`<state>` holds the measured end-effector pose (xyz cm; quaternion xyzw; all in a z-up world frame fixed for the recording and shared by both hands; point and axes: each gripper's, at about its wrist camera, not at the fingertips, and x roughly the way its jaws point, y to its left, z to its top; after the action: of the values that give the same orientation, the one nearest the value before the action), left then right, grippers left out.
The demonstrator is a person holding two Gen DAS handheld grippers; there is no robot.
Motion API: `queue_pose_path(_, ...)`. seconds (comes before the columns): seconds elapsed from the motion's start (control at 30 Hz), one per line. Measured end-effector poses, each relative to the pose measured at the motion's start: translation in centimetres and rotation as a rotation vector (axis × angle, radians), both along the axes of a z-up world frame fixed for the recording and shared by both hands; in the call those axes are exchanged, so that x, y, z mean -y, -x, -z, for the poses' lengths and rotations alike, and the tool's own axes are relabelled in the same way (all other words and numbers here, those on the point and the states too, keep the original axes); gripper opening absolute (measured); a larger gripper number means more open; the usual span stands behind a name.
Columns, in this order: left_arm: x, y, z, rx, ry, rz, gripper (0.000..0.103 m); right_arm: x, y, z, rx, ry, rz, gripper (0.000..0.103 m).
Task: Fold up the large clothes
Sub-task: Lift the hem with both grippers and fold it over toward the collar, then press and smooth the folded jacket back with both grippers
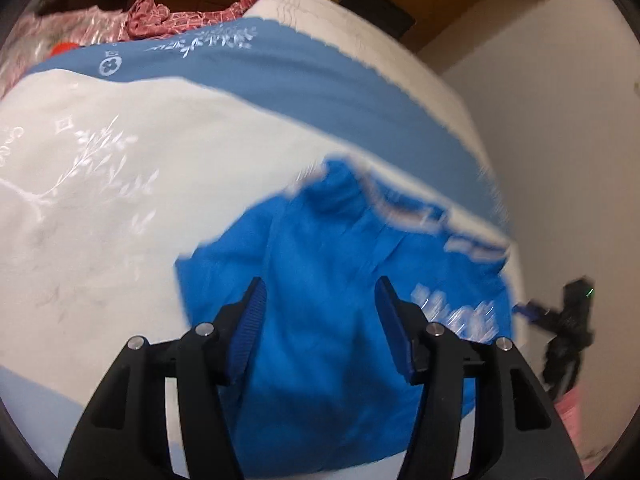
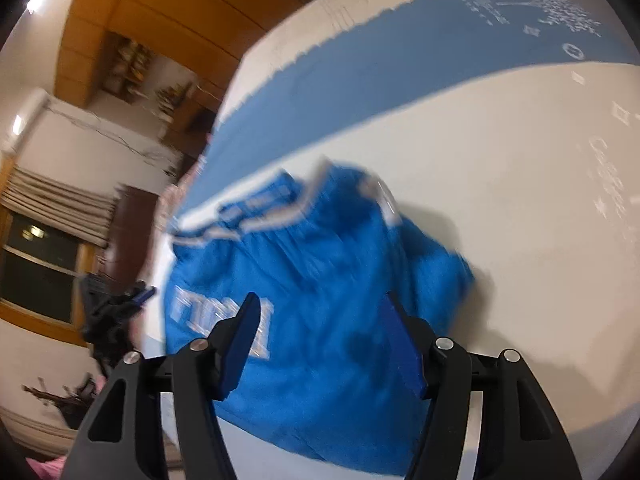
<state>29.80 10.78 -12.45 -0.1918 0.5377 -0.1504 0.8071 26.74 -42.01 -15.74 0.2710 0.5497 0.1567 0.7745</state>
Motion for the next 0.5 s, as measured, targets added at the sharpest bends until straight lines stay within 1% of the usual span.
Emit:
queue_pose_path(0.03,0.1,0.3,0.3,-0.005,-0.017,0.007,0.055,-0.2,0.3,0.9,-0.019,0.019,-0.001,0.064)
queue_pose_path(0.07,0.7,0.9,0.9,-0.008,-0.041,0.014,0.055,-0.5,0.5,1.5,-0.023,0.018,-0.006,0.062)
queue_pose_path(0.1,0.8,1.2,1.0,-0.006,-0.052,0.014,0.053,-0.8,0.9,1.7,-0.020,0.017,-0.007,0.058)
queue_pose_path(0.13,1.3,1.6,1.2,0.004,-0.066,0.013,0.048,-1.1,1.1,1.9,-0.016,0.028,-0.007,0.050)
queue_pose_path(0.17,1.5,1.5,1.5,0.008,-0.071,0.014,0.034,-1.3,1.2,1.9,-0.018,0.051,-0.004,0.037)
queue_pose_path(0.2,1.9,1.5,1.5,0.011,-0.085,0.010,0.024,-1.6,1.1,1.7,-0.019,0.087,-0.004,0.028)
queue_pose_path(0.27,2.4,1.1,1.1,0.026,-0.112,0.009,0.009,-1.9,1.2,1.1,-0.006,0.103,-0.009,0.013)
queue_pose_path(0.3,2.5,1.0,0.7,0.042,-0.121,0.001,0.005,-1.9,1.2,0.6,0.006,0.103,-0.012,0.011)
queue_pose_path(0.33,2.4,0.9,0.1,0.062,-0.119,-0.008,0.004,-1.9,1.2,-0.1,0.026,0.103,-0.016,0.008)
queue_pose_path(0.4,2.0,0.7,-1.1,0.102,-0.110,-0.030,0.003,-1.6,1.1,-1.4,0.056,0.098,-0.004,0.007)
queue_pose_path(0.5,1.7,-0.2,-2.7,0.145,-0.106,-0.067,0.002,-0.2,0.0,-2.6,0.081,0.073,0.058,0.005)
